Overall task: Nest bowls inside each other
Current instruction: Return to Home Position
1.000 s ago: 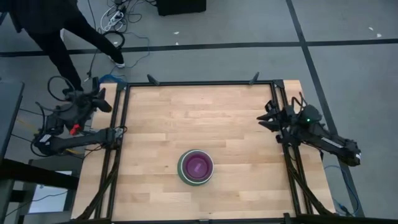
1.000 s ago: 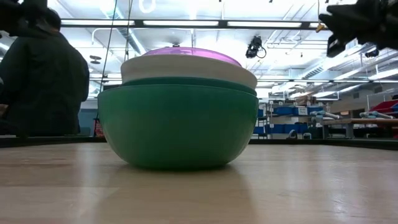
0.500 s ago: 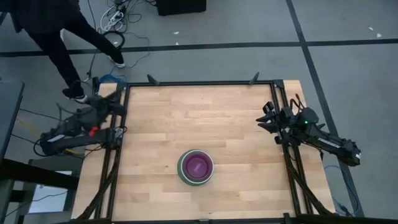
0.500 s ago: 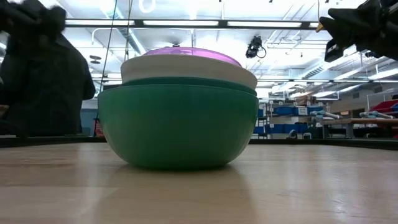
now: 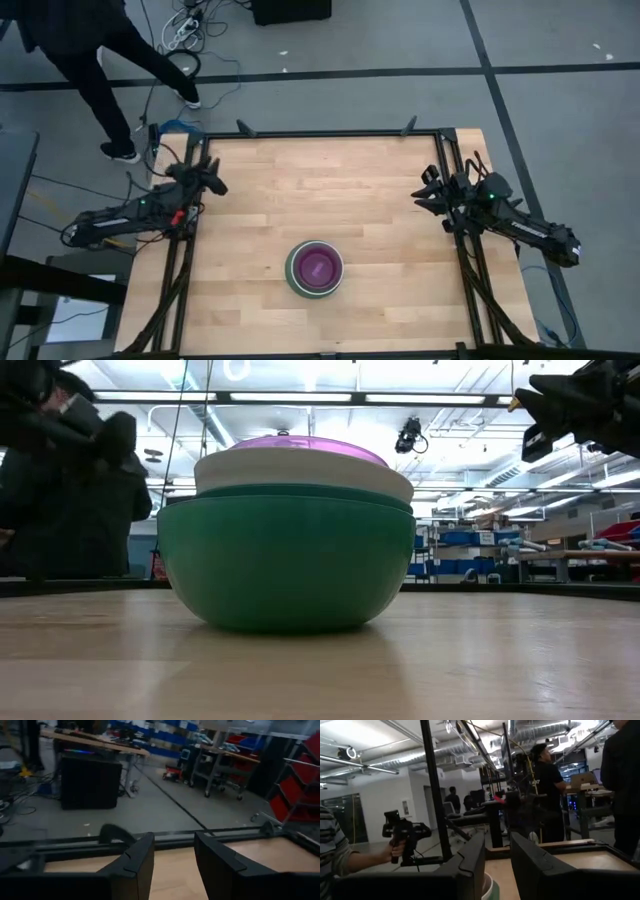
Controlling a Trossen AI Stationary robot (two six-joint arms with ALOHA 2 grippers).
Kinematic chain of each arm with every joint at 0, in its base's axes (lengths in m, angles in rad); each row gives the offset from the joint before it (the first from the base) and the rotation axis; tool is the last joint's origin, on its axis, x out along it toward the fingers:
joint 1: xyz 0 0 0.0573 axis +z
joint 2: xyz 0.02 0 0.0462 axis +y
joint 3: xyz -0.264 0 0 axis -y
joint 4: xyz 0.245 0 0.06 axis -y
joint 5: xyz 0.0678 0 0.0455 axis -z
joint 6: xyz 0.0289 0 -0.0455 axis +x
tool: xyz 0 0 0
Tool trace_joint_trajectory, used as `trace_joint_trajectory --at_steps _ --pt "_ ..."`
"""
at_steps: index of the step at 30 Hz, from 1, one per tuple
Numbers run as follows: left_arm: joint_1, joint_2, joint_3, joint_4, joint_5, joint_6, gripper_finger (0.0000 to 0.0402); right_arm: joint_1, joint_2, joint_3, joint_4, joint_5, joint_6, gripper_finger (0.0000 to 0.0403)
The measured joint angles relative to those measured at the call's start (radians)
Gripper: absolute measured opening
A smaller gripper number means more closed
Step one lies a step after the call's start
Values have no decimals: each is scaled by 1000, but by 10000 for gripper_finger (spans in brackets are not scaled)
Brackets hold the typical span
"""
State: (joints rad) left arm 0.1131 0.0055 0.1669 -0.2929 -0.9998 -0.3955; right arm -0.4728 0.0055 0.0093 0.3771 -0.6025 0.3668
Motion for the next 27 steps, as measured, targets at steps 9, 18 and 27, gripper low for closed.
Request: trace_joint_trajectory --at_steps 9,18,27 --pt "-91 -1 -112 274 385 384 147 0 0 0 -27 0 23 83" --pt "-103 1 -108 170 829 441 147 0 0 0 -28 -1 34 83" --pt "-102 1 -108 155 981 459 147 0 0 -1 -40 -42 6 83"
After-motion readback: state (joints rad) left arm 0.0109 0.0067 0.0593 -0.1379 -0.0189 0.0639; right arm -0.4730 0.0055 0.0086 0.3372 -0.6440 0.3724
